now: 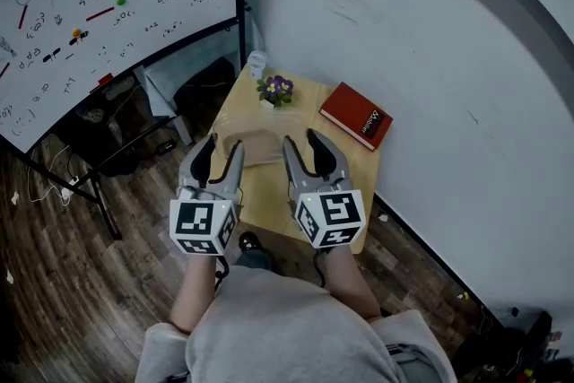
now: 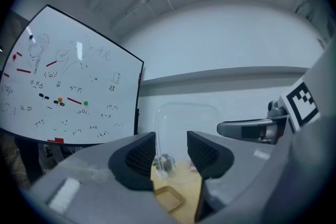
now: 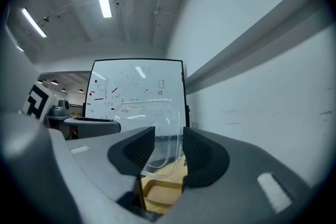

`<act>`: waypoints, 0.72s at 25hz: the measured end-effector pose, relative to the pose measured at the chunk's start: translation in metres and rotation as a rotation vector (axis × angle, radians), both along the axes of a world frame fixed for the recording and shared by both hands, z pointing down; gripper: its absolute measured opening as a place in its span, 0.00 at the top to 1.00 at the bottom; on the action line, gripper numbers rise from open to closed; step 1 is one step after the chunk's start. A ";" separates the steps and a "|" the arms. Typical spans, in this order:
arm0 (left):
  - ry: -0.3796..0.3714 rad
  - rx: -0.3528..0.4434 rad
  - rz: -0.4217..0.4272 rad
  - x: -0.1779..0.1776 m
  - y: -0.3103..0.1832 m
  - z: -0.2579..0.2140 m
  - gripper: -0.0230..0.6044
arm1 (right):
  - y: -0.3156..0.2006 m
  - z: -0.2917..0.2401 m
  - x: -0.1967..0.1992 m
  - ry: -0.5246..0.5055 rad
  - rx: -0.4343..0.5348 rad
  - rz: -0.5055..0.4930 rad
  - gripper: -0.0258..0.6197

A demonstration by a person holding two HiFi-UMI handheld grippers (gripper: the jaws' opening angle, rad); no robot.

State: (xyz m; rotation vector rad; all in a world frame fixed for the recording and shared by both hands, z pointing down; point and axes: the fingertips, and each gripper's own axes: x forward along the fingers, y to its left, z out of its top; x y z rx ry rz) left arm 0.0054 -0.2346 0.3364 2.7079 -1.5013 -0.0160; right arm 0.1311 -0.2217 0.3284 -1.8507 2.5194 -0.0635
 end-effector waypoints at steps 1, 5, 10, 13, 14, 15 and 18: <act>0.002 0.006 0.003 0.001 0.003 -0.002 0.67 | 0.003 -0.002 0.001 0.003 0.008 0.003 0.70; -0.004 0.032 0.013 0.008 0.016 -0.010 0.67 | 0.018 -0.011 0.007 0.010 0.034 0.015 0.70; -0.009 0.056 0.017 0.011 0.030 -0.016 0.67 | 0.032 -0.018 0.010 0.016 0.063 0.025 0.70; -0.011 0.067 0.018 0.012 0.037 -0.019 0.67 | 0.040 -0.021 0.011 0.018 0.076 0.029 0.70; -0.012 0.071 0.018 0.012 0.040 -0.020 0.67 | 0.043 -0.022 0.011 0.018 0.081 0.030 0.70; -0.013 0.075 0.018 0.012 0.042 -0.021 0.67 | 0.045 -0.023 0.011 0.019 0.085 0.032 0.70; -0.016 0.083 0.020 0.013 0.049 -0.023 0.67 | 0.053 -0.024 0.012 0.020 0.098 0.036 0.70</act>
